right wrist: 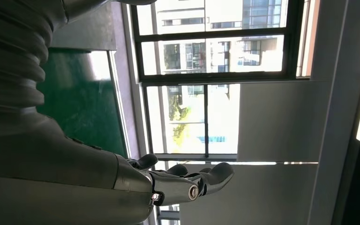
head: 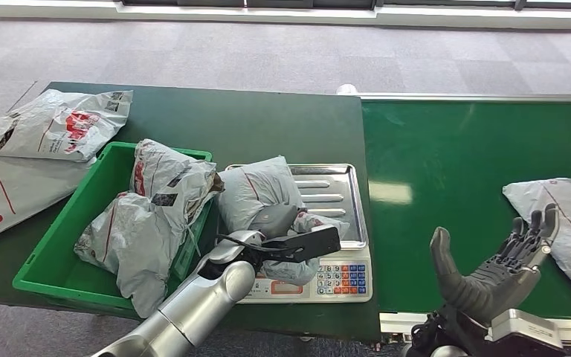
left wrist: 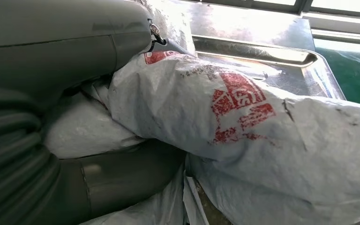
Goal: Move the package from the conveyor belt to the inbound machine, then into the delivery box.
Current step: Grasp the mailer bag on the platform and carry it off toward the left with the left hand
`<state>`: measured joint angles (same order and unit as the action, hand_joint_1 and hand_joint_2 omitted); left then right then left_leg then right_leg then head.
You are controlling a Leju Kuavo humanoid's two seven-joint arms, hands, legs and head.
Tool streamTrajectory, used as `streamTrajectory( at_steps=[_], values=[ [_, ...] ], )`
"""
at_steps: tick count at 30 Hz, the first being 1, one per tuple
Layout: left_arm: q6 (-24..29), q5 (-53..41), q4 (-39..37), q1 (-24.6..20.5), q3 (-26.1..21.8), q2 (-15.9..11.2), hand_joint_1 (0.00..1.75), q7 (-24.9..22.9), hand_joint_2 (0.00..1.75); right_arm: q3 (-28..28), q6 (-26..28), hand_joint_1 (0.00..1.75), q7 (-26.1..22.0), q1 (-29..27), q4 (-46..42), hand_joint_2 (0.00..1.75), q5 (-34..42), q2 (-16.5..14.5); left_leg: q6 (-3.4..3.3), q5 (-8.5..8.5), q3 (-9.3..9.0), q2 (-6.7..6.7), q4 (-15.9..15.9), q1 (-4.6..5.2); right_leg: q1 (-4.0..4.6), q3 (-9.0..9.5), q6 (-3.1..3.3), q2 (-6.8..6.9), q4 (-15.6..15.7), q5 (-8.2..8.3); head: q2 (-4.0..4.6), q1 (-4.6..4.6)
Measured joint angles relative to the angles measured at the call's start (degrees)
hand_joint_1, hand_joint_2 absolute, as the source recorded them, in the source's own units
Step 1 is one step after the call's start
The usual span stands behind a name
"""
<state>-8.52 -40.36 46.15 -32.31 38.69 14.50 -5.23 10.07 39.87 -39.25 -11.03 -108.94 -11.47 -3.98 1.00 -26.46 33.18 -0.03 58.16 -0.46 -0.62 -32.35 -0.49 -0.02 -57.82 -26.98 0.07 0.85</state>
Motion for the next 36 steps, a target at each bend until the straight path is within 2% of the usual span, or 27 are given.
streamTrajectory(
  at_steps=[7,11,15,17,21,24,27,31,33,36],
  values=[
    [1.81,-0.56,1.83,0.89,-2.39,0.3,1.75,-0.12,1.75,0.05,0.0,0.0,1.21,-0.04,0.01,1.75,-1.04,0.0,-0.01,0.02,-0.11,0.01,0.0,0.0,0.0,-0.03,0.01,-0.01,0.0,0.02,0.0,0.0],
    [3.75,1.72,5.14,2.64,-4.91,0.26,1.75,1.63,1.75,0.05,0.01,0.0,1.38,-0.18,-0.01,1.75,-1.07,0.0,0.01,0.05,-0.04,0.01,0.0,0.0,0.0,-0.12,0.02,-0.02,0.0,0.03,0.0,0.0],
    [9.86,8.59,13.51,4.46,-8.59,-0.49,1.75,7.89,1.75,0.04,0.09,0.0,1.17,-0.92,-0.02,1.75,-0.99,0.0,0.05,0.13,0.21,0.0,0.01,-0.01,0.01,-0.37,0.02,-0.03,-0.03,0.08,0.0,0.0],
    [11.79,11.13,20.36,4.3,-10.64,-1.58,1.75,8.45,1.75,0.04,0.11,0.0,0.67,-1.44,-0.02,1.75,-0.77,0.0,0.07,0.18,0.32,0.01,0.01,-0.02,0.03,-0.5,0.04,-0.04,-0.04,0.11,0.0,0.0],
    [12.99,10.31,32.71,0.25,-15.23,-4.48,1.75,5.21,1.75,-0.21,0.18,0.0,-0.5,-2.09,-0.16,1.75,-0.08,0.02,0.07,0.23,0.49,-0.02,0.01,-0.06,0.06,-0.66,0.06,-0.04,-0.04,0.12,0.0,0.0],
    [14.8,10.88,36.65,-4.55,-19.6,-7.04,1.75,4.12,1.75,-0.75,0.2,0.0,-0.64,-2.73,-0.67,1.75,0.33,0.02,0.07,0.24,0.49,-0.01,0.01,-0.07,0.08,-0.66,0.06,-0.06,-0.05,0.12,0.0,0.0],
    [17.46,11.73,37.22,-8.09,-24.03,-10.64,1.75,4.8,1.75,-1.15,0.2,0.0,-0.7,-4.38,-1.29,1.75,0.89,0.09,0.08,0.23,0.45,0.02,-0.01,-0.08,0.09,-0.65,0.06,-0.09,-0.05,0.12,0.0,0.0],
    [19.51,8.83,36.73,-8.9,-29.06,-16.1,1.75,5.05,1.75,-1.21,0.19,0.0,-0.73,-6.35,-1.59,1.75,2.18,0.5,0.1,0.23,0.42,0.09,-0.03,-0.09,0.11,-0.67,0.08,-0.22,-0.06,0.11,0.0,0.0],
    [18.87,6.46,36.22,-8.27,-31.03,-18.45,1.75,3.83,1.75,-1.21,0.18,0.0,-0.75,-6.73,-1.59,1.75,2.43,0.75,0.1,0.23,0.43,0.1,-0.04,-0.1,0.11,-0.68,0.08,-0.22,-0.06,0.11,0.0,0.0],
    [14.87,3.85,34.59,-6.84,-33.35,-21.43,1.75,1.43,1.75,-1.21,0.17,0.0,-0.77,-6.82,-1.59,1.75,2.75,1.15,0.1,0.23,0.44,0.09,-0.04,-0.1,0.1,-0.67,0.09,-0.19,-0.06,0.1,0.0,0.0]
  ],
)
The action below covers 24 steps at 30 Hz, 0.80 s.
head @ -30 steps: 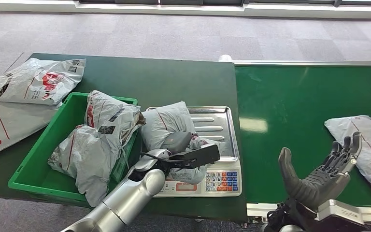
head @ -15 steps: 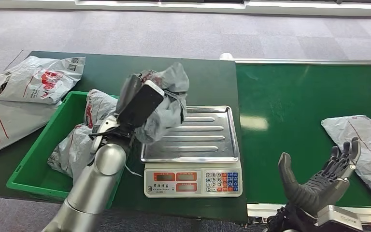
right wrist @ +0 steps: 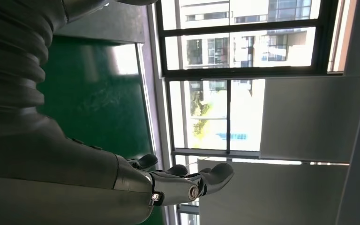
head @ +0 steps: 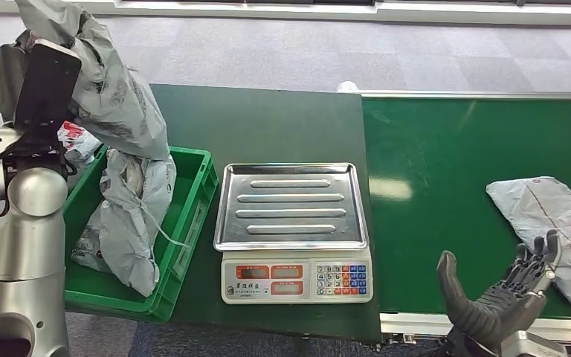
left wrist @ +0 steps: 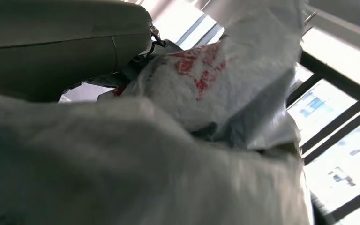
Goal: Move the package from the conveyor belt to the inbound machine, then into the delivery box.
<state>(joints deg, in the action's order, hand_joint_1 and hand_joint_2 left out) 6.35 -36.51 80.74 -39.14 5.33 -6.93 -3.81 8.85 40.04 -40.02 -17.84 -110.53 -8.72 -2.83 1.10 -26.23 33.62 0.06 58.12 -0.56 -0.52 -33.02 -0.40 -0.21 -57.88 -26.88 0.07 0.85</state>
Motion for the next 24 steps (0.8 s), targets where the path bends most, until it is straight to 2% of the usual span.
streamTrajectory(
  at_steps=[3,8,9,12,14,20,21,22,24],
  values=[
    [-2.21,-1.23,-2.33,1.55,-1.3,-2.08,1.75,-0.46,1.75,0.0,0.0,0.0,-0.01,0.01,0.01,1.75,0.34,0.42,0.0,0.0,0.02,0.0,0.01,0.0,-0.01,-0.03,0.02,-0.01,0.0,0.02,0.0,0.0],
    [-3.58,-1.5,-4.41,2.35,-2.28,-3.65,1.75,-1.53,1.75,0.01,-0.01,0.0,0.05,0.04,0.01,1.75,0.43,0.75,0.0,0.0,0.06,-0.01,0.02,0.01,-0.01,-0.05,0.03,0.0,0.0,0.04,0.0,0.0],
    [-5.34,-1.69,-4.98,2.36,-2.31,-4.06,1.75,-2.87,1.75,0.01,-0.01,0.0,0.15,0.06,0.01,1.75,0.43,0.87,0.0,0.0,0.05,-0.01,0.02,0.01,-0.02,-0.05,0.03,-0.01,0.0,0.04,0.0,0.0],
    [-15.52,-3.92,-9.37,2.78,-2.05,-6.26,1.75,-6.1,1.75,0.0,-0.02,0.0,0.42,0.13,0.07,1.75,0.71,1.56,0.0,-0.02,-0.01,0.03,0.0,0.02,-0.03,-0.05,0.05,-0.04,0.0,0.02,0.0,0.01],
    [-20.39,-6.55,-14.34,3.32,-1.46,-7.8,1.75,-4.94,1.75,0.0,-0.02,0.0,0.43,0.13,0.14,1.75,0.94,2.04,0.04,0.0,-0.01,0.09,-0.01,0.01,0.0,-0.08,0.08,-0.06,0.0,0.01,0.0,0.01],
    [-29.24,-8.27,-26.79,3.33,0.37,-12.29,1.75,0.94,1.75,0.0,-0.02,0.0,0.45,0.15,0.35,1.75,0.82,2.58,0.13,0.07,0.01,0.1,-0.02,-0.05,0.05,-0.1,0.11,-0.06,0.0,0.03,0.0,0.01],
    [-30.75,-7.62,-27.82,3.25,0.52,-13.09,1.68,1.67,1.75,0.0,-0.02,0.0,0.45,0.15,0.37,1.75,0.79,2.61,0.13,0.07,0.01,0.1,-0.02,-0.06,0.06,-0.09,0.12,-0.06,-0.01,0.04,0.0,0.01],
    [-32.28,-6.8,-28.58,3.18,0.6,-13.96,1.3,2.47,1.75,0.0,-0.02,0.0,0.46,0.12,0.37,1.75,0.74,2.65,0.13,0.07,0.01,0.1,-0.02,-0.06,0.06,-0.1,0.13,-0.06,-0.01,0.04,0.0,0.01],
    [-35.08,-4.68,-29.35,3.07,0.62,-15.84,0.43,4.2,1.75,0.0,-0.02,0.0,0.44,-0.03,0.36,1.75,0.57,2.74,0.14,0.07,0.02,0.15,-0.02,-0.07,0.06,-0.12,0.15,-0.09,-0.01,0.06,0.0,0.01]
  ],
)
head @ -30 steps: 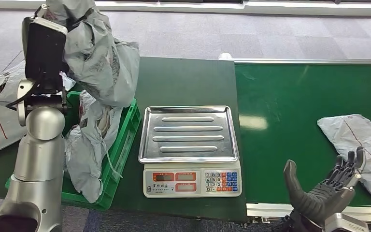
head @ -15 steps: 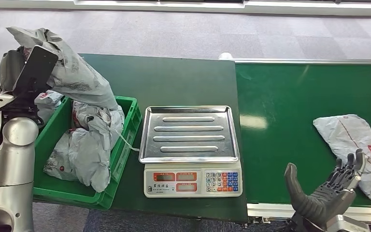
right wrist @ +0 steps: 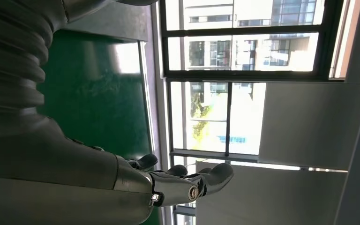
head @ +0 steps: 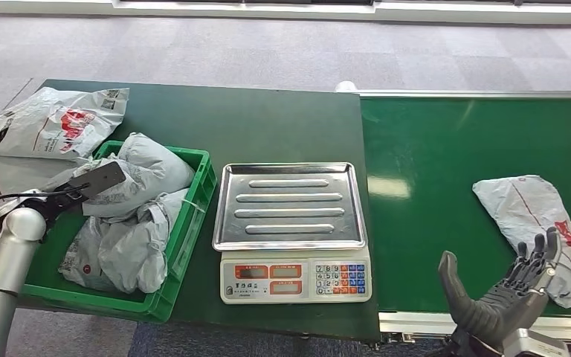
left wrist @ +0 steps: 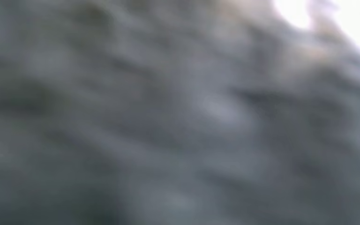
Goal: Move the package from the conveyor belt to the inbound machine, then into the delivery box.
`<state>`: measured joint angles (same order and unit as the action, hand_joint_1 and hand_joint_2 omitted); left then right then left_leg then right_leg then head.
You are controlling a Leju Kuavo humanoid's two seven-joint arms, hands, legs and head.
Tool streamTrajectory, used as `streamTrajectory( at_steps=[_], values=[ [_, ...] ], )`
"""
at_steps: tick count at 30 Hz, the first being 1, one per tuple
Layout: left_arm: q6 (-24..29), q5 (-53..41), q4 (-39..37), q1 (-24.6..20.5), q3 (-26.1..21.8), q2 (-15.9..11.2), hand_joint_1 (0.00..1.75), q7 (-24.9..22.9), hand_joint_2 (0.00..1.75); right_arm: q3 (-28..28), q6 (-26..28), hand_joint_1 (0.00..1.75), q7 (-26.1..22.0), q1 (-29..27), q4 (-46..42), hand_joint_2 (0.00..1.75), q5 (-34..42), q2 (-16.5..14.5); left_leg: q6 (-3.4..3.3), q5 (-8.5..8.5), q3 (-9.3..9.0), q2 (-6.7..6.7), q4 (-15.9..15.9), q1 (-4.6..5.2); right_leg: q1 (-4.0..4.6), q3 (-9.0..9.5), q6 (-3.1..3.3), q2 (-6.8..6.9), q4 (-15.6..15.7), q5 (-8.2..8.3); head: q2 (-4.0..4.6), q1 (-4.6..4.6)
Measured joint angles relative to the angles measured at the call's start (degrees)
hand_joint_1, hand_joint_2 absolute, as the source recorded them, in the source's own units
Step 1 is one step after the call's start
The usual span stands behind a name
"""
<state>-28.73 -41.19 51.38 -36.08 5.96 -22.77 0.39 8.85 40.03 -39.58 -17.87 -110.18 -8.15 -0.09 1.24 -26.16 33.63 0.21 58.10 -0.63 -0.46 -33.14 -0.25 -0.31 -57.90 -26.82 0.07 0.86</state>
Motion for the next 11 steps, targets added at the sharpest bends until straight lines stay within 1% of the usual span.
streamTrajectory(
  at_steps=[1,2,4,6,8,10,11],
  values=[
    [-1.2,1.35,-0.09,0.02,0.0,-1.07,0.06,0.9,1.75,0.0,0.01,0.0,-0.01,-0.15,-0.01,1.75,-0.09,0.03,0.0,0.0,0.0,0.03,0.0,0.0,0.0,-0.01,0.01,-0.03,0.0,0.0,0.0,0.01],
    [-2.17,2.91,0.04,0.17,-0.01,-2.12,0.0,1.67,1.75,-0.01,0.01,0.0,-0.02,-0.35,-0.02,1.75,-0.16,0.05,0.01,-0.01,0.0,0.06,-0.01,0.0,0.0,-0.01,0.01,-0.05,0.0,0.0,0.0,0.01],
    [-3.16,6.56,1.29,1.15,-0.27,-4.26,0.0,2.4,1.75,-0.12,0.02,0.0,-0.02,-0.98,-0.09,1.75,-0.22,0.07,0.04,-0.03,-0.02,0.1,-0.02,0.0,0.0,-0.03,0.01,-0.1,0.0,0.0,0.0,0.01],
    [-2.26,10.42,4.06,3.13,-1.56,-5.73,0.0,1.7,1.75,-0.33,0.04,0.0,-0.01,-1.82,-0.36,1.75,-0.3,0.07,0.07,-0.05,0.0,0.11,-0.03,0.0,0.0,-0.09,0.02,-0.11,0.0,-0.01,0.0,0.02],
    [0.92,13.96,7.92,5.38,-4.49,-6.15,0.0,0.8,1.75,-0.59,0.07,0.0,0.02,-2.61,-0.82,1.75,-0.52,0.06,0.07,-0.05,0.05,0.09,-0.02,-0.03,0.03,-0.16,0.03,-0.09,0.0,-0.02,0.0,0.01],
    [6.37,16.97,12.57,7.28,-8.44,-5.49,0.0,0.47,1.75,-0.95,0.08,0.0,0.11,-3.17,-1.33,1.75,-0.71,0.04,0.07,-0.05,0.09,0.08,-0.01,-0.06,0.04,-0.18,0.04,-0.08,0.0,-0.03,0.0,0.0],
    [7.9,17.64,13.72,7.71,-9.46,-5.25,0.0,0.43,1.75,-1.07,0.08,0.0,0.14,-3.28,-1.46,1.75,-0.73,0.03,0.07,-0.05,0.1,0.08,-0.01,-0.06,0.04,-0.18,0.04,-0.08,0.0,-0.03,0.0,-0.01]
  ],
)
